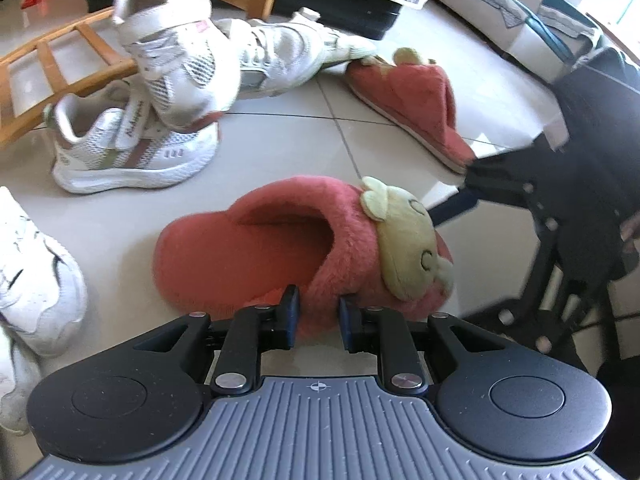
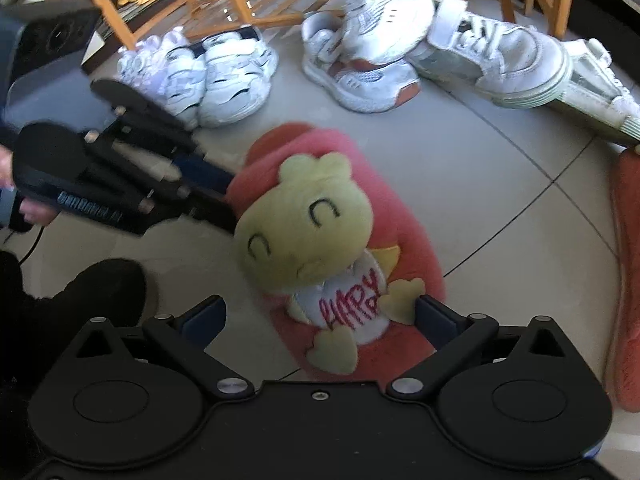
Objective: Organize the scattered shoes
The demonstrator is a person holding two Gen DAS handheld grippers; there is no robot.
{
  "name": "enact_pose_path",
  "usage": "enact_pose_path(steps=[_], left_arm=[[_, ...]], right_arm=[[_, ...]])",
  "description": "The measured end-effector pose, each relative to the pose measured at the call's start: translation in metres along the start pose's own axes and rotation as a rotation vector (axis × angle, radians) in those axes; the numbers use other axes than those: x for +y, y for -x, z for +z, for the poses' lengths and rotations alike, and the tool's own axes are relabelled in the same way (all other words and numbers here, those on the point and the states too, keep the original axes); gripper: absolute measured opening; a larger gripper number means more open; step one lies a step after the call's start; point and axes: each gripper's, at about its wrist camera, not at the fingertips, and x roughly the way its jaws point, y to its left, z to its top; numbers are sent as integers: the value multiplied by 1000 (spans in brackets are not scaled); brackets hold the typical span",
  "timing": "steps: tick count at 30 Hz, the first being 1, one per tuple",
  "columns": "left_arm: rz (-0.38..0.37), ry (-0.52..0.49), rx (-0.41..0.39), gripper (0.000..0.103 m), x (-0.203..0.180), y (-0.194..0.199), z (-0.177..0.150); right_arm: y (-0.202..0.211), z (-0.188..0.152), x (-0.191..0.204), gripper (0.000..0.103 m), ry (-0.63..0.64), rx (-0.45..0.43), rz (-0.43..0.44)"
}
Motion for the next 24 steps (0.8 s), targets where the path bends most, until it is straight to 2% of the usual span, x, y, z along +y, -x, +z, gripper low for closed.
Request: enact_pose_path(steps=[4,8,15,24], left_arm=[[10,-3,-6,23,3,3,0],[4,24,-3,33,9,8,-1],[-17,60,17,34,10,10,-4],[-14,129,27,35,18,2,-4]], right_arm=[[0,-2,4,102,-8,2,20],[2,-2,5,102,-16,8,21],[6,4,4,102,20,-11,-18],[-14,15,5,102,80,43,-35]])
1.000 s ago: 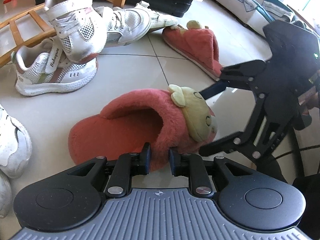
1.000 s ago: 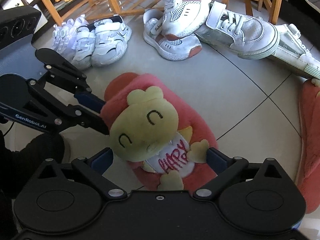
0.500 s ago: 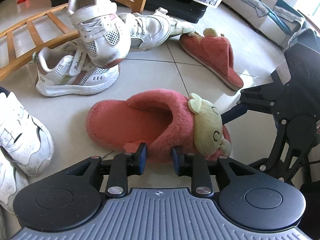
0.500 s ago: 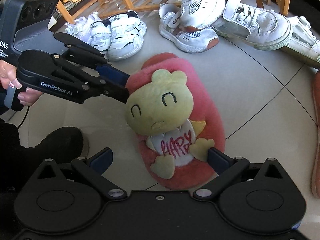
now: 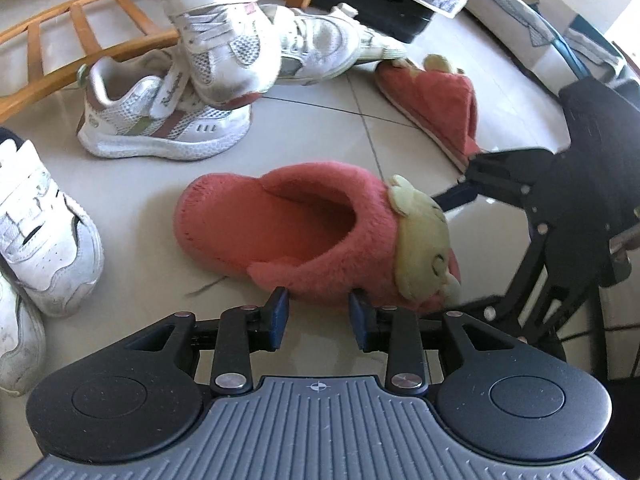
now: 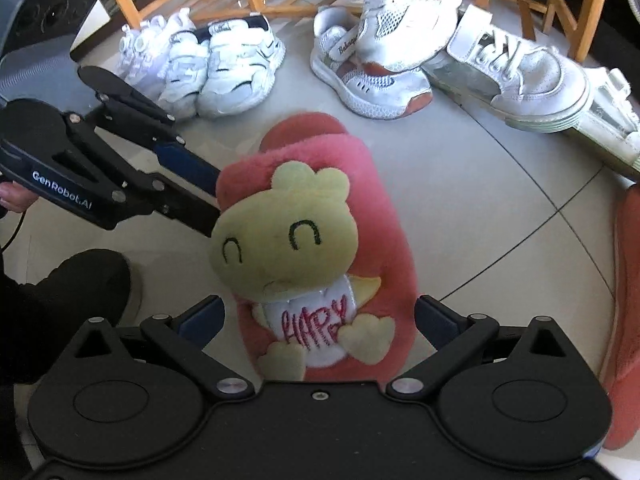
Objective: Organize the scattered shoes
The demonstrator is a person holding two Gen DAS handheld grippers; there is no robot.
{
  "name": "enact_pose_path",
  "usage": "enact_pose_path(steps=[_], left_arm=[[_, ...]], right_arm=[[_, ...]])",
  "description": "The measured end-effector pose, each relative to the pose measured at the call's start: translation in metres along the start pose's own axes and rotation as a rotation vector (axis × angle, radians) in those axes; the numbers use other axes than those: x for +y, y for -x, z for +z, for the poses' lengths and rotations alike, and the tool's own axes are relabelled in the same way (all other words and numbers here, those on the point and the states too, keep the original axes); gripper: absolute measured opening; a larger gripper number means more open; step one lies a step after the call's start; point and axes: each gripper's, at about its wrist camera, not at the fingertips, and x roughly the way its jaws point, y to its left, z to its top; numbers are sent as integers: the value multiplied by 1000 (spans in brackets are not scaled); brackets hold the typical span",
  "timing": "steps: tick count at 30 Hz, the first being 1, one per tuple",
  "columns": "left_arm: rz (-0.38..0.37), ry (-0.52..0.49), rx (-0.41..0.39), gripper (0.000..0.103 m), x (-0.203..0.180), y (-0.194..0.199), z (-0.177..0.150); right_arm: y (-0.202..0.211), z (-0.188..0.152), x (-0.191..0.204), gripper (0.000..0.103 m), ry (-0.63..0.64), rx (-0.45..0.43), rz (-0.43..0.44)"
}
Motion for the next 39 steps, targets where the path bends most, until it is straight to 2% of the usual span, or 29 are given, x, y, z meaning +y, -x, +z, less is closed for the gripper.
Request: enact_pose_path(steps=[12,19,23,28,33,39], left_arm=[[19,21,-21,33,4,-6,5],[10,-28,-6,18,-3,-12,5],[7,-40,-2,15,-4,-13,4],[6,-61,-9,16,-3,-15,5],[0,1,-16,26,8,-11,2],[-6,5,-9,27,7,-3,-6]], right_arm=[[-3,-14,26,102,23,32,61],[-5,-14,42,102,22,35,114],[-8,-14,54,102,25,33,154],[-10,-14,65,102,68,40,166],[2,-11,61,102,64,10,161],[30,-2,36,102,40,-82,73]])
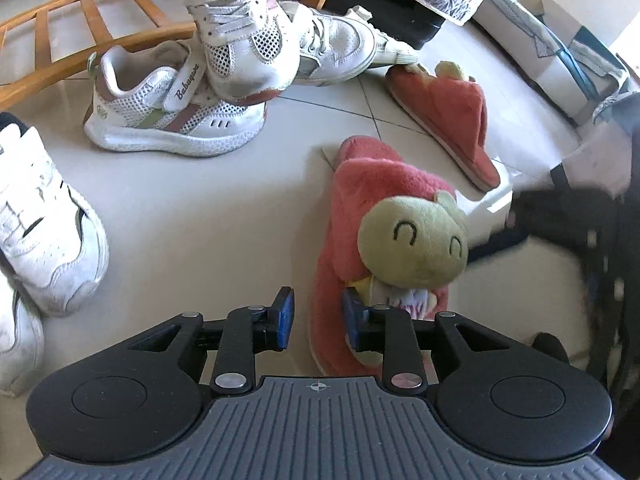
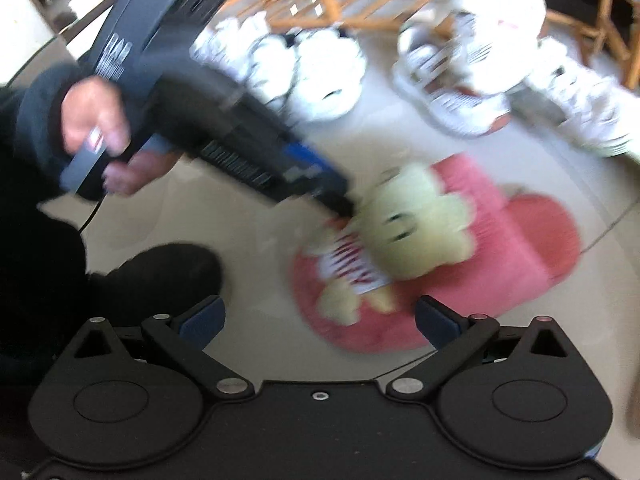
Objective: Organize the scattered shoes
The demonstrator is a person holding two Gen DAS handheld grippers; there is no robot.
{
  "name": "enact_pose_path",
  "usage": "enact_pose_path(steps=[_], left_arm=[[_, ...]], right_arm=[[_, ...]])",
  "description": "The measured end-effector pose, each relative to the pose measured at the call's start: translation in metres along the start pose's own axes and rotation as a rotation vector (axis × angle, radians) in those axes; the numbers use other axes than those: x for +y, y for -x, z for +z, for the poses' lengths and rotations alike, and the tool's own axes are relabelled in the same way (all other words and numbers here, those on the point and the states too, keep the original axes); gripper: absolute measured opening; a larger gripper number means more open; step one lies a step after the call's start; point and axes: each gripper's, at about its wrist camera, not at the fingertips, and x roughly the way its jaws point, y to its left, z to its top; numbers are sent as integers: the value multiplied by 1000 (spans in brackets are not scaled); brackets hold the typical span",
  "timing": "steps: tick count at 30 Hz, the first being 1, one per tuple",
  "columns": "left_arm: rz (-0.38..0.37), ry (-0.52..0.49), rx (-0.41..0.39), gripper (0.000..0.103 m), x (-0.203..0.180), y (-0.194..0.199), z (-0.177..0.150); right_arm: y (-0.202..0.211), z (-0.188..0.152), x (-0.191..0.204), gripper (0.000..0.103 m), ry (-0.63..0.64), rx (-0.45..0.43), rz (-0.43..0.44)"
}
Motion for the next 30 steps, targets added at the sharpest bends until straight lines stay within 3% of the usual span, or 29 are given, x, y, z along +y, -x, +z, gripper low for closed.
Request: enact_pose_path(steps=[6,15,18,25,30], left_arm=[[-16,-4,30,29,-2,6,-8],[-32,12,71,30,-3,6,-17],[-39,9,84,30,-3,3,-18],[-30,4,111,30,-5,-2,-21],[7,37,88,30,5,1,-15]], right_arm=[[10,15,-25,102,-39,-72,-45],[-1,32,-31,102,52,-54,-42],[-8,36,-35,103,40,-21,1],[-16,34,-31,103,54,26,-3],[-13,29,-28,103,53,70,-1]])
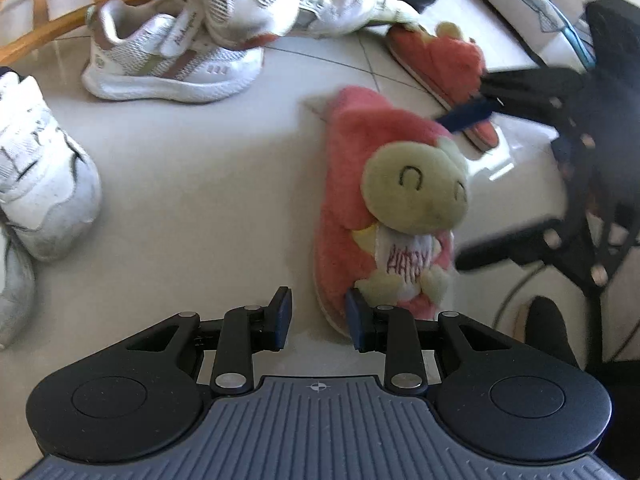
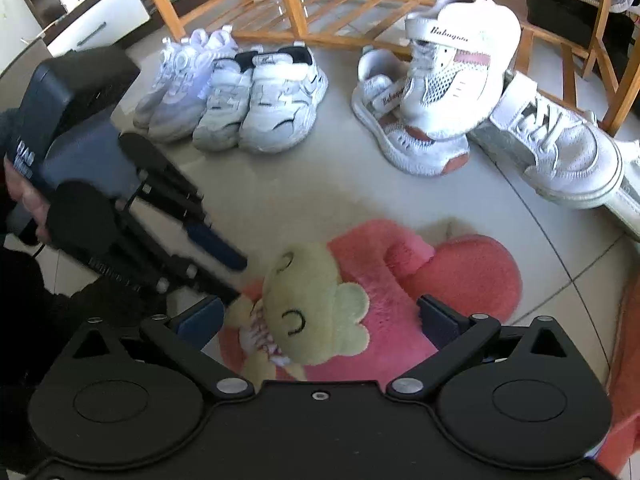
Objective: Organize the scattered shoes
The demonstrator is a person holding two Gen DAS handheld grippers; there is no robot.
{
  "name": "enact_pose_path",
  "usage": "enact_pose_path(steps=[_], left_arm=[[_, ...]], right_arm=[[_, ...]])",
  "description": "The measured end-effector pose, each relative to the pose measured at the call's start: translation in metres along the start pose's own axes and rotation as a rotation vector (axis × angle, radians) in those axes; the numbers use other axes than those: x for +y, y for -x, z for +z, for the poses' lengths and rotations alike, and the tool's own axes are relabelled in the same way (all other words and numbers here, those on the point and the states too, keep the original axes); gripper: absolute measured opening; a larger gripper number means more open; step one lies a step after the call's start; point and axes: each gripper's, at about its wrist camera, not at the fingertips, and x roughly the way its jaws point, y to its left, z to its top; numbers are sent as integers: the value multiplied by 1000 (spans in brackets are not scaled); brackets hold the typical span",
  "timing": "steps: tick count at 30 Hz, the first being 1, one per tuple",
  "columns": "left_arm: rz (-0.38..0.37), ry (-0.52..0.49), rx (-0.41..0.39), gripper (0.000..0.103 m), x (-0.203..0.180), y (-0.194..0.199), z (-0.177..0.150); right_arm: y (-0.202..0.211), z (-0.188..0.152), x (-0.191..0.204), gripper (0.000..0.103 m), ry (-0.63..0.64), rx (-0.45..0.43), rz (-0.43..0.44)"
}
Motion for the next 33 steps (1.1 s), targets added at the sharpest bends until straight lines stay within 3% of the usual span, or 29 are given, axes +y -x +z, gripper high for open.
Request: enact_pose_path(steps=[7,14,21,28,33], left_arm=[[37,60,-39,30,11,5,7],[39,58,-50,31,7,9,10],[42,57,-56,31,5,13,8],[24,74,-53,32,7,21,2],[-8,57,-33,32,1,20,-2]], right_arm=[[3,-13,9,103,-21,45,20],[2,-20,14,103,-141,86,29],[-4,-24,20,103,-170,131,73],[-14,-30,25,103,-204,168,140],[-17,-27,24,103,-238,147,176]])
